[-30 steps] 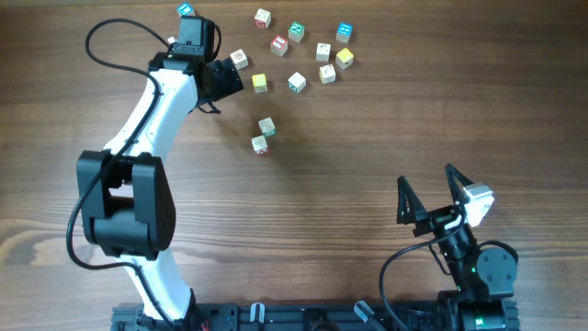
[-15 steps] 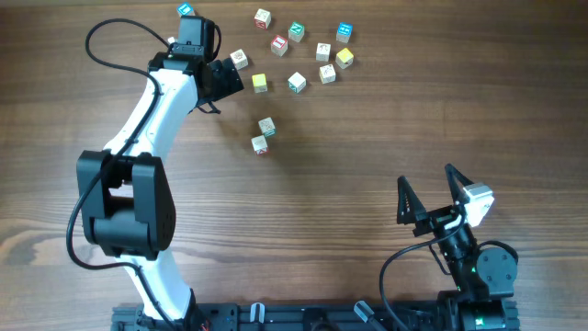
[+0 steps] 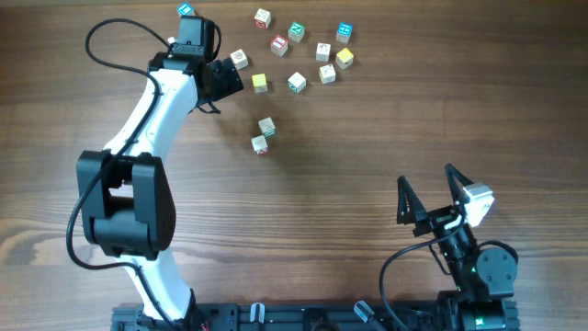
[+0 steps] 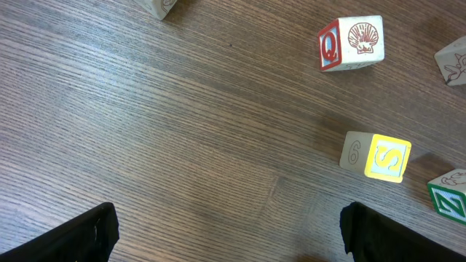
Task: Form a circle
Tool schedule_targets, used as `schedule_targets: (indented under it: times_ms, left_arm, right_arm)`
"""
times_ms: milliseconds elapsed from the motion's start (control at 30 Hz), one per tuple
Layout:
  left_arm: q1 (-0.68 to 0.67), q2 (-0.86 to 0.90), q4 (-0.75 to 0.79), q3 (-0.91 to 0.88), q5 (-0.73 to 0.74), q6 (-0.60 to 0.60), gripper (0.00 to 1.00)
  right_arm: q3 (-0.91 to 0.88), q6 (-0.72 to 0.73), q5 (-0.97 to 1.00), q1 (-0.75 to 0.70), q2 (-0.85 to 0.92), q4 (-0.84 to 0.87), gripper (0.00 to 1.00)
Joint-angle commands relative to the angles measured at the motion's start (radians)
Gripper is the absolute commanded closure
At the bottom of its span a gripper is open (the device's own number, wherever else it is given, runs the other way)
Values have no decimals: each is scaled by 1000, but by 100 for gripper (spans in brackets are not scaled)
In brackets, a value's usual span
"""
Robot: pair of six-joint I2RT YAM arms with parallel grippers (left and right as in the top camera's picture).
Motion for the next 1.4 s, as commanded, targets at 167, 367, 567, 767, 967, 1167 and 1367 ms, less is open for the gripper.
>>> schedule_targets:
  times_ms: [167, 367, 567, 767, 967, 1167, 1367]
  left_arm:
    - [-4, 3, 0, 8, -16, 5, 0]
    - [-4, 3, 0, 8, -16, 5, 0]
    - [-4, 3, 1, 8, 67, -25, 0]
    - [-3, -5, 35, 10, 230, 84, 96]
    - [-3, -50, 26, 167, 232, 106, 96]
    - [-4, -50, 23, 351, 231, 98, 96]
    - [-21, -15, 14, 344, 231, 98, 96]
  right_arm:
    - [-1, -5, 9, 5, -8, 5, 1]
    - [-1, -5, 9, 5, -8, 5, 0]
    - [-1, -6, 9, 5, -8, 5, 0]
    - [-1, -6, 9, 5, -8, 5, 0]
    - [-1, -6, 9, 5, -8, 5, 0]
    - [-1, -5, 9, 5, -8, 5, 0]
    - [-1, -6, 9, 5, -8, 5, 0]
